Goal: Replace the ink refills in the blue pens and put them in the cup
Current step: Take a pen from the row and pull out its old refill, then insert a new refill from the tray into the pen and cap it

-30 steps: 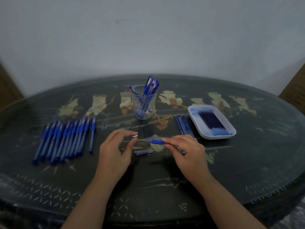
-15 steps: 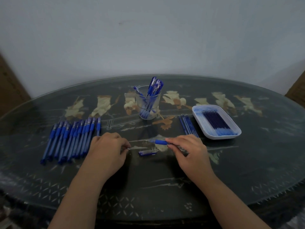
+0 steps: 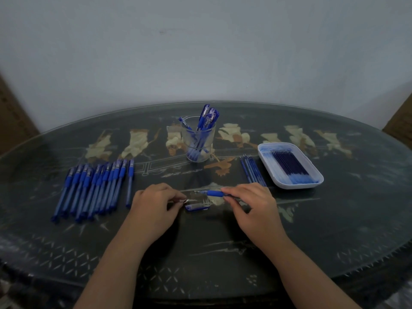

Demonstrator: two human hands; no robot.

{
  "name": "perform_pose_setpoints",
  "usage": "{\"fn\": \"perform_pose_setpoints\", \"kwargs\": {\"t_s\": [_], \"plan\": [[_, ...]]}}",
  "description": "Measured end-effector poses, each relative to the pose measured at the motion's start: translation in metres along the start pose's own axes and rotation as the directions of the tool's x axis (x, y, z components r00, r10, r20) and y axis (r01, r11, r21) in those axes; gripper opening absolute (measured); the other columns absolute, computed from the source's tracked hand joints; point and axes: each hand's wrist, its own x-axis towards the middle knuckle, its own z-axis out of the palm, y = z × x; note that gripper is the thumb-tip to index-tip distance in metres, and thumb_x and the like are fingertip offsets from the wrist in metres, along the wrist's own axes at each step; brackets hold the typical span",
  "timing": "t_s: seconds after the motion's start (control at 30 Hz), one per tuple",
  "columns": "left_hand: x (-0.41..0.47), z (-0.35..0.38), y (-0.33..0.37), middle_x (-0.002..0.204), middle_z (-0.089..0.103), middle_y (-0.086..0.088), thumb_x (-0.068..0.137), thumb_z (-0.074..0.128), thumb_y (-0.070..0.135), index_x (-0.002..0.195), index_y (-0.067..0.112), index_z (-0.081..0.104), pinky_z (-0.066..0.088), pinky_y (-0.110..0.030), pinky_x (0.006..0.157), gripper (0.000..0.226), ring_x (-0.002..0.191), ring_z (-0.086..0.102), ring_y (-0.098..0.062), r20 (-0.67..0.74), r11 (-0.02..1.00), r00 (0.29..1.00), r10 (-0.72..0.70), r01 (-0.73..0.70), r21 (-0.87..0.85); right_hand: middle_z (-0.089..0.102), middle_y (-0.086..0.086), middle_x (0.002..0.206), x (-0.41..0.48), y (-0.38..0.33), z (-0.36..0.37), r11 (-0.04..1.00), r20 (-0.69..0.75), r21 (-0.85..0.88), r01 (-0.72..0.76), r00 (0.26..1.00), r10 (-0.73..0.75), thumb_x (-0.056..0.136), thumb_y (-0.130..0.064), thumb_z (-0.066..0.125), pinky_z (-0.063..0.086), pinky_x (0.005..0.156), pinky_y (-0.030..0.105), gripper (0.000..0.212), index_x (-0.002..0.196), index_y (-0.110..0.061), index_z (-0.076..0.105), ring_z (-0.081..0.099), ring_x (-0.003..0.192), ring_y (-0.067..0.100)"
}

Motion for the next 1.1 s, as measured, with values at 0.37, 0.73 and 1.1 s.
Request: {"fn": "perform_pose_setpoints", "kwargs": {"t_s": [0.37,0.73,1.1], "plan": [[-0.001,0.003,-0.002,0.089,0.058,0.026,0.087,0.069,0.029,0.098,0.040,0.072,0.046,-0.041,0.096,0.016,0.097,0.055,0.000,-0.032,0.992,0.999,-0.036,0.032,-0.119,0.070,-0.014,0.097,0.001,-0.004,-0.003,1.000,0.003,-0.001,-0.017,1.000,0.017,0.091,-0.030,0.062,0.051,0.081,0.038,0.023,0.107,-0.022,0.075,0.062,0.092,0.006],[-0.006,-0.006,0.027,0.097,0.072,0.013,0.074,0.081,0.020,0.100,0.030,0.072,0.049,-0.014,0.086,0.029,0.096,0.064,0.005,-0.066,0.756,0.993,-0.099,0.032,-0.654,0.070,-0.017,0.087,0.023,-0.044,-0.021,0.897,0.024,0.277,-0.344,0.936,0.352,0.083,-0.024,0.074,0.050,0.079,0.019,0.016,0.097,-0.033,0.074,0.064,0.089,0.004],[-0.011,-0.003,0.050,0.089,0.073,0.005,0.071,0.081,0.002,0.092,0.016,0.070,0.054,-0.017,0.076,0.028,0.082,0.069,-0.008,0.051,0.651,0.998,-0.044,0.067,-0.756,0.075,-0.010,0.092,0.029,-0.063,-0.029,0.567,0.314,0.500,-0.654,0.748,0.585,0.083,-0.026,0.075,0.054,0.081,0.024,0.015,0.098,-0.028,0.074,0.068,0.089,0.004]]}}
